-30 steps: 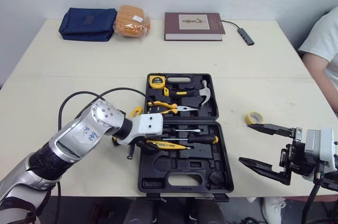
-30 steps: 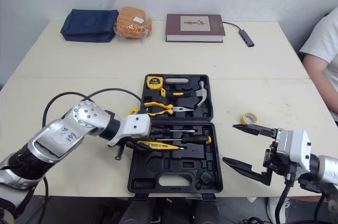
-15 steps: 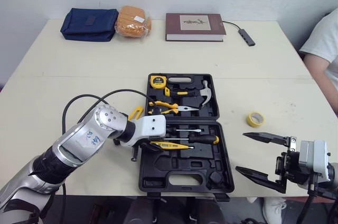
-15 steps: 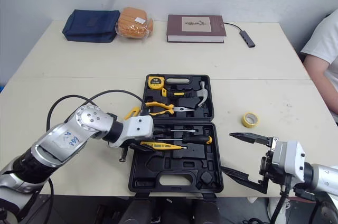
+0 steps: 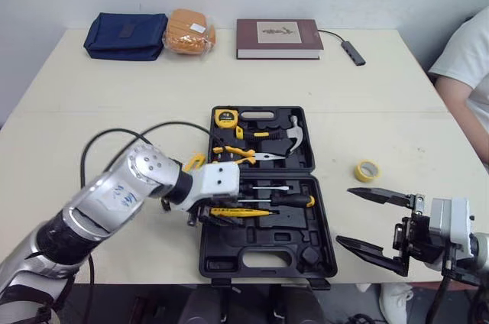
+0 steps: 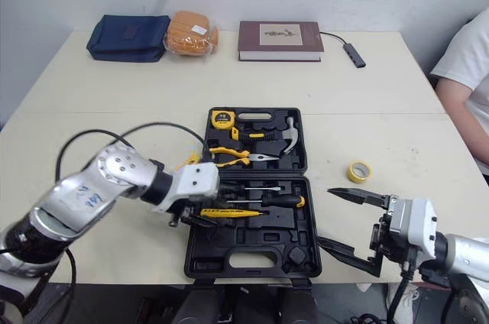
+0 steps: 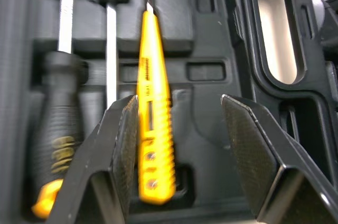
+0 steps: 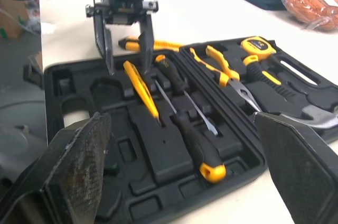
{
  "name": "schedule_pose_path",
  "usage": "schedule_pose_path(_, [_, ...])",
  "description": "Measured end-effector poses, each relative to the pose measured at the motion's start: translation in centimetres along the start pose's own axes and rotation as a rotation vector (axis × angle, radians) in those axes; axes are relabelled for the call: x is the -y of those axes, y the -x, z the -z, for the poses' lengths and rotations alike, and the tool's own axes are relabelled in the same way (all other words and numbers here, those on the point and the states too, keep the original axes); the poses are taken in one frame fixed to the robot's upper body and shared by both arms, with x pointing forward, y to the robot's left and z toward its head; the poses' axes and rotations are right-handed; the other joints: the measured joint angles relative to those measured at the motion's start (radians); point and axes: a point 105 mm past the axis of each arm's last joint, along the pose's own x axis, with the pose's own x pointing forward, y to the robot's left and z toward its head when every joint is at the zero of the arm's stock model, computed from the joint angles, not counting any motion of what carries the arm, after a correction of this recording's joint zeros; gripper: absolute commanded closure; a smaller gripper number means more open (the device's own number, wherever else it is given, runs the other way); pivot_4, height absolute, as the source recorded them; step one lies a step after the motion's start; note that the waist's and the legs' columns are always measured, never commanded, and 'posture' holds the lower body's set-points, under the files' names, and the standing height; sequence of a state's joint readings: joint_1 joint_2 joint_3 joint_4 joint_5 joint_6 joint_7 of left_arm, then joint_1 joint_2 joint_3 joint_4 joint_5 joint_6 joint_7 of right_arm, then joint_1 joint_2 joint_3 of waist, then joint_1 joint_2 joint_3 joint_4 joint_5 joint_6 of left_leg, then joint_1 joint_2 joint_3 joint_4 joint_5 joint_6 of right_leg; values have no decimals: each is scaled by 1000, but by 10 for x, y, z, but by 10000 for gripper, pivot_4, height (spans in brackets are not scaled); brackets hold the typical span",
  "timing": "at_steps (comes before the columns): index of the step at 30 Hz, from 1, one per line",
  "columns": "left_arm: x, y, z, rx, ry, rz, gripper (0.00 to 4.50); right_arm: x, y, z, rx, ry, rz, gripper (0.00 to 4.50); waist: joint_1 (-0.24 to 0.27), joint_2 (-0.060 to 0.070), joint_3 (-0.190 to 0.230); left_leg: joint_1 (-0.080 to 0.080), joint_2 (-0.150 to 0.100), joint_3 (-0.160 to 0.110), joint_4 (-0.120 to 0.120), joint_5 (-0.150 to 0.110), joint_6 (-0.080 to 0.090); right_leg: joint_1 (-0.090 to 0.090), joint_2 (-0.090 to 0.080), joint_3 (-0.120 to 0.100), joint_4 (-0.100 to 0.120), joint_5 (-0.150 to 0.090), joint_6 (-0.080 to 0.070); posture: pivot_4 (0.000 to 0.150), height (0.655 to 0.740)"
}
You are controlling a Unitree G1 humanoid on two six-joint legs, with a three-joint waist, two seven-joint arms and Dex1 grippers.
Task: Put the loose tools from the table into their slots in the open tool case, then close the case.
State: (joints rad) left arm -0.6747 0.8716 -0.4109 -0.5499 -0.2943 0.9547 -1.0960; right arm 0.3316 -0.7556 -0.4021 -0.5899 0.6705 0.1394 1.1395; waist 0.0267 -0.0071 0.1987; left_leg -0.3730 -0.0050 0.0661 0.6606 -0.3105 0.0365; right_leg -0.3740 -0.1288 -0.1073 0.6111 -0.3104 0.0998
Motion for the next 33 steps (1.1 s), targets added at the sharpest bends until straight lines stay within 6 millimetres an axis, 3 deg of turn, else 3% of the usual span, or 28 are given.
schedule_pose_path(4, [0, -1, -7, 68, -6, 3, 19564, 0, -1, 1, -7, -14, 3, 0, 3, 0, 0, -1, 0, 0, 1, 0, 0, 0, 0, 0, 0, 0, 0, 1500, 7400])
schedule_pose_path(7, [-5, -5, -20, 234, -22, -16, 28058, 1, -2, 1, -12, -21, 8, 0, 5, 0, 0, -1, 0, 0, 3, 0, 1, 1, 0, 0, 0, 0, 0, 1500, 7400])
schedule_pose_path(8, [-8, -5, -22, 296, -24, -26, 32831, 2, -2, 1, -12, -21, 9, 0, 4, 0, 0, -1, 0, -1, 3, 0, 1, 0, 0, -1, 0, 0, 0, 1500, 7400])
schedule_pose_path(10, [-10, -5, -17, 344, -21, -29, 42432, 2, -2, 1, -12, -20, 10, 0, 1, 0, 0, -1, 0, -1, 3, 0, 1, 0, 0, -1, 0, 0, 0, 1500, 7400])
schedule_pose_path(11, [-11, -5, -14, 351, -16, -34, 44052, 2, -2, 1, -13, -21, 10, 0, -1, 0, 0, -1, 0, 0, 3, 0, 1, 0, 0, -1, 1, 0, 0, 1500, 7400])
schedule_pose_path(16, [-16, -15, 8, 364, 48, -86, 44052, 1, -1, 2, -16, -25, 12, 0, 0, 0, 0, -1, 0, 0, 3, 0, 1, 0, 0, -1, 1, 0, 0, 1500, 7400])
schedule_pose_path(24, [-9, -32, 21, 429, 70, -115, 44052, 1, 2, 3, -29, -34, 26, 0, 2, 0, 0, -1, 0, 0, 3, -1, 1, 0, -1, 0, 1, 0, 0, 1500, 7400])
schedule_pose_path(33, [-10, -37, 37, 352, 97, -140, 44052, 3, 4, -2, -39, -45, 35, 0, 1, 0, 0, -1, 0, 0, 2, -2, 1, 0, -1, 0, 1, 0, 0, 1500, 7400])
